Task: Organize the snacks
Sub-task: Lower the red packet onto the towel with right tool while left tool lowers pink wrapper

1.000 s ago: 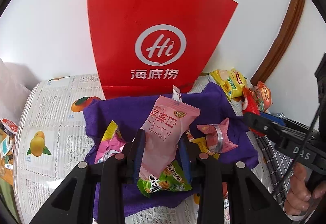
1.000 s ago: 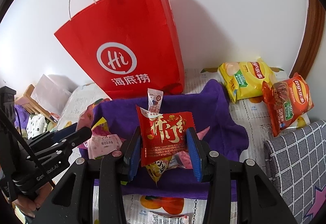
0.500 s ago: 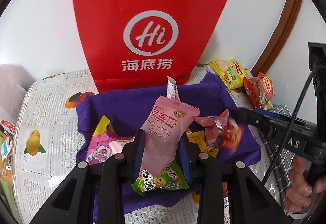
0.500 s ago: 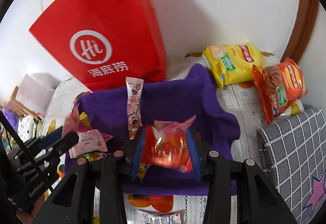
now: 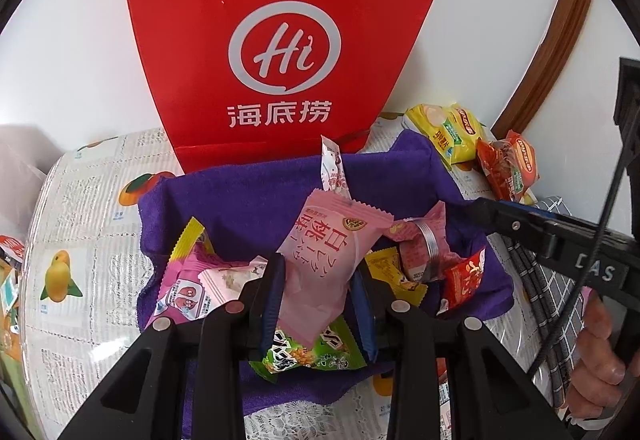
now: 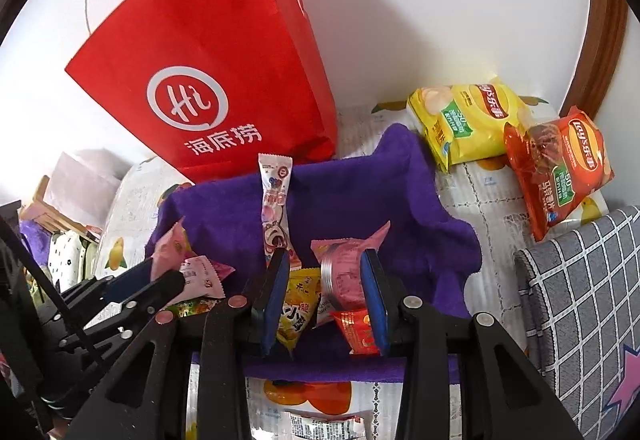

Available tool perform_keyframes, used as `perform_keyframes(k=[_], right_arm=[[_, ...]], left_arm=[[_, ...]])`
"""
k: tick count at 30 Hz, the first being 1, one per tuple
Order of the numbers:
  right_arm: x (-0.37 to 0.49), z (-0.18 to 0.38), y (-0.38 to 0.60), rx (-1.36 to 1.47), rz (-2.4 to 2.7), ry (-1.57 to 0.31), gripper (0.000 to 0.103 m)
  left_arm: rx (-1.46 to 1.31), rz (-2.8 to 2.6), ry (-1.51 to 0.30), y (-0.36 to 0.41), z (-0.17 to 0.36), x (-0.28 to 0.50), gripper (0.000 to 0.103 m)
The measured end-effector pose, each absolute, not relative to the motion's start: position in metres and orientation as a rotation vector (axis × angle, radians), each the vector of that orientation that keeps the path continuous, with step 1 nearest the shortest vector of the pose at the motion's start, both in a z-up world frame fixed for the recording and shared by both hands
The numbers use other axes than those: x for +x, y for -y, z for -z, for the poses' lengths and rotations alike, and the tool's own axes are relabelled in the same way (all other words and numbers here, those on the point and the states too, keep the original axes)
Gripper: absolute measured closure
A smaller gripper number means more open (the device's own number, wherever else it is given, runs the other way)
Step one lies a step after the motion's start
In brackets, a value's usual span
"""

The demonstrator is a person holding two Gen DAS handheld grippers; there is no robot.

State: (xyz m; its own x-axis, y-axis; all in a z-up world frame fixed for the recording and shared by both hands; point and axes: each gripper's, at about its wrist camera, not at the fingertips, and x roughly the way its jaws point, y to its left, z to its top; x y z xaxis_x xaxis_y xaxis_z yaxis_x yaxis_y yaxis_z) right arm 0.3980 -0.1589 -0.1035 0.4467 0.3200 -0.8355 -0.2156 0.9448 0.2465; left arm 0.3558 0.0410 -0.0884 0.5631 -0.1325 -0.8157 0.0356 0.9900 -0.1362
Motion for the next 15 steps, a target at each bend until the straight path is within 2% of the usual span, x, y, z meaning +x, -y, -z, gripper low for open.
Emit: perform_keyframes(k=[8,9,11,15], right_arm=[[0.3980,0.1006,0.1608,0.124,-0.342,-1.060,0.064],[0.3979,0.1003,0.1608,0.125,-0.343,-1.061,0.063],[0.3981,0.1001,0.1607,0.126,-0.343,-1.062,0.063],[0.3971,0.0997,0.1588,0.132,-0.353,-1.067,0.063]], left_arm=[[-0.103,0.097,-1.017,-0.0385,0.0982,0.3612,0.070],[-0.103,0.098,-1.022,-0.0380,0.0987,0.3618,0.068],[-0.101,0.101,-1.024,-0.0371,0.0987,0.3624,0.054],[-0.081,0.100,-1.002,-0.0336,0.0941,0.3606,0.044]])
